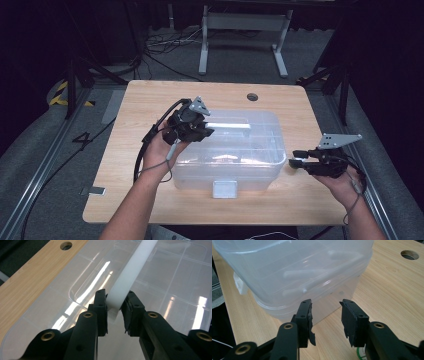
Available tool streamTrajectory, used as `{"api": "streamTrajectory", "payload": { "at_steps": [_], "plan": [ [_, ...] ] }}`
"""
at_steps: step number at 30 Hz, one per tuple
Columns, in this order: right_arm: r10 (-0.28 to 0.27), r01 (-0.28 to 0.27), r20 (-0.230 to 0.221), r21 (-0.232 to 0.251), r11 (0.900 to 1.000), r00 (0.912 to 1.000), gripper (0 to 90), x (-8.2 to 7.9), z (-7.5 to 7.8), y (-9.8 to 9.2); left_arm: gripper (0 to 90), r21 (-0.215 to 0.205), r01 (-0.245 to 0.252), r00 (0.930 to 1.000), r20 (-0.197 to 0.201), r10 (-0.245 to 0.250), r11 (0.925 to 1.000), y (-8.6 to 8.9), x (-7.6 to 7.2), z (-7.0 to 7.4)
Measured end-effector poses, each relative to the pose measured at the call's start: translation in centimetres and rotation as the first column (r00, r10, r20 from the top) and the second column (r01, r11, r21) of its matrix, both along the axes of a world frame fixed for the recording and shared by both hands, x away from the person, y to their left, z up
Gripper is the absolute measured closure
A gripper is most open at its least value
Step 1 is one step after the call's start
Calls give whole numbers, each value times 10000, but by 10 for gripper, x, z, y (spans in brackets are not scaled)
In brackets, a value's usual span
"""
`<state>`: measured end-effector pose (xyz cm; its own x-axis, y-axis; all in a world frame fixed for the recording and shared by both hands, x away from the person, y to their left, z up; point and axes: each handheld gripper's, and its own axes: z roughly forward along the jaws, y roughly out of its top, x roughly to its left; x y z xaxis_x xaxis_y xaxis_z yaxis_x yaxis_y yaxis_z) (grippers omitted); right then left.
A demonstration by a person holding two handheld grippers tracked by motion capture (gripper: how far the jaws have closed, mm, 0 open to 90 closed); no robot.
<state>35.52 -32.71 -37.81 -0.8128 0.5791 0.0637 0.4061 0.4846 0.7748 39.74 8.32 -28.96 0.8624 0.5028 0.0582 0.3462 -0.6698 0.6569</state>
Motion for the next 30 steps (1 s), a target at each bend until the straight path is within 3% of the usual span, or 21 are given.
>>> {"api": "streamTrajectory", "payload": {
  "at_steps": [12, 15, 17, 18, 19, 25, 30],
  "plan": [
    [26, -28, 74, 207, 9998, 10000, 615, -6, 1, -1, 749, -14, -151, 9985, -524, 150, 9999, 0, 16, 16],
    [130, -134, 127, 312, 9994, 9998, 716, -8, 2, -3, 748, 30, -179, 9968, -782, 181, 9998, -1, 22, 21],
    [277, -290, 417, 300, 9991, 9987, 829, -12, 2, -2, 747, 107, -188, 9953, -944, 198, 9998, -1, 26, 24],
    [277, -290, 417, 300, 9991, 9987, 829, -12, 2, -2, 747, 107, -188, 9953, -944, 198, 9998, -1, 26, 24],
    [416, -437, 564, 360, 9984, 9975, 885, -15, 2, -1, 747, 111, -214, 9945, -1026, 225, 9997, -2, 27, 25],
    [671, -697, 526, 494, 9963, 9964, 899, -18, 0, 3, 746, 15, -253, 9906, -1347, 253, 9997, -1, 39, 32],
    [696, -720, 882, 248, 9971, 9937, 900, -20, -4, 10, 744, -82, -252, 9857, -1668, 235, 9996, 0, 48, 36]
  ]
}}
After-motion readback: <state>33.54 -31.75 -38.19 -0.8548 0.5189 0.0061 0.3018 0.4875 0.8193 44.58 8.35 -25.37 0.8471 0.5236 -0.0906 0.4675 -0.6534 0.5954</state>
